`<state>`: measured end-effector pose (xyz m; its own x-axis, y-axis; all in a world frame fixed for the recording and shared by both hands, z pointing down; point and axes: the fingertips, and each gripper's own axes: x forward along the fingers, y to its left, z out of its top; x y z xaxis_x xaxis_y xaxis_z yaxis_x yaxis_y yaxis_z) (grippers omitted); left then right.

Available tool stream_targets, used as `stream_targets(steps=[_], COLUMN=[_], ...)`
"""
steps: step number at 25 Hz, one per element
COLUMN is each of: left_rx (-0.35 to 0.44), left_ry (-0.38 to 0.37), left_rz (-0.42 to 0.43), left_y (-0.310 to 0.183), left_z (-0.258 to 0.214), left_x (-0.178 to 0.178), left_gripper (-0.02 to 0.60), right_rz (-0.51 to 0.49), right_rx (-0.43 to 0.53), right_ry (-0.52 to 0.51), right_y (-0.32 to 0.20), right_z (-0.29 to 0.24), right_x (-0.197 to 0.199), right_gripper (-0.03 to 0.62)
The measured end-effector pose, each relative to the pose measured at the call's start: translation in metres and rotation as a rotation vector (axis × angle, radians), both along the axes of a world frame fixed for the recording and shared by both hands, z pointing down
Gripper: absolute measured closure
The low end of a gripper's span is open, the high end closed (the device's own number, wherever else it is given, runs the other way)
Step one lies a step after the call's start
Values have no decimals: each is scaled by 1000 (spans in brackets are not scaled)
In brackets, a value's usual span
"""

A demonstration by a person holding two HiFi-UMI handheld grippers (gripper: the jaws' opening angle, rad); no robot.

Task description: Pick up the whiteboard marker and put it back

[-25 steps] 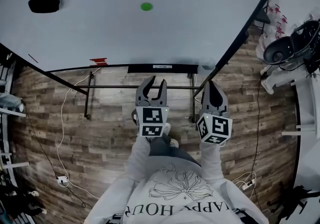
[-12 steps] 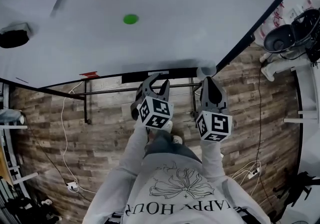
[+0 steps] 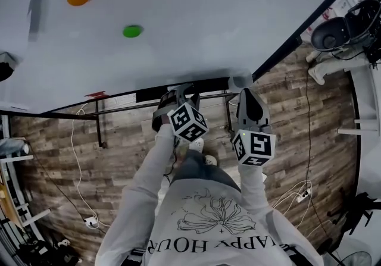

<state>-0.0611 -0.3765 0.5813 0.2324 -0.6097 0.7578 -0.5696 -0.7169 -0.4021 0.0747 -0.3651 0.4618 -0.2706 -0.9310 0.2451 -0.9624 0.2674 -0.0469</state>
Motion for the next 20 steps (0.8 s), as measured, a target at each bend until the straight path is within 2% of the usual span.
stream_targets(steps=[5,10,20], left_rx=[-39,-97,-140], left_ry=[-85,-133,-252], left_rz=[56,79,138], left_y=[-10,-13,-26], left_z=[17,33,53], left_x=[8,13,13], left_gripper=[457,453,449], right_rz=[12,24,26], right_rx=[-16,-36,-60], right_ry=[-2,-10,-15], right_y=[-4,-3,-4], right_z=[6,15,27], right_x=[8,11,11], right_gripper=[589,589,589])
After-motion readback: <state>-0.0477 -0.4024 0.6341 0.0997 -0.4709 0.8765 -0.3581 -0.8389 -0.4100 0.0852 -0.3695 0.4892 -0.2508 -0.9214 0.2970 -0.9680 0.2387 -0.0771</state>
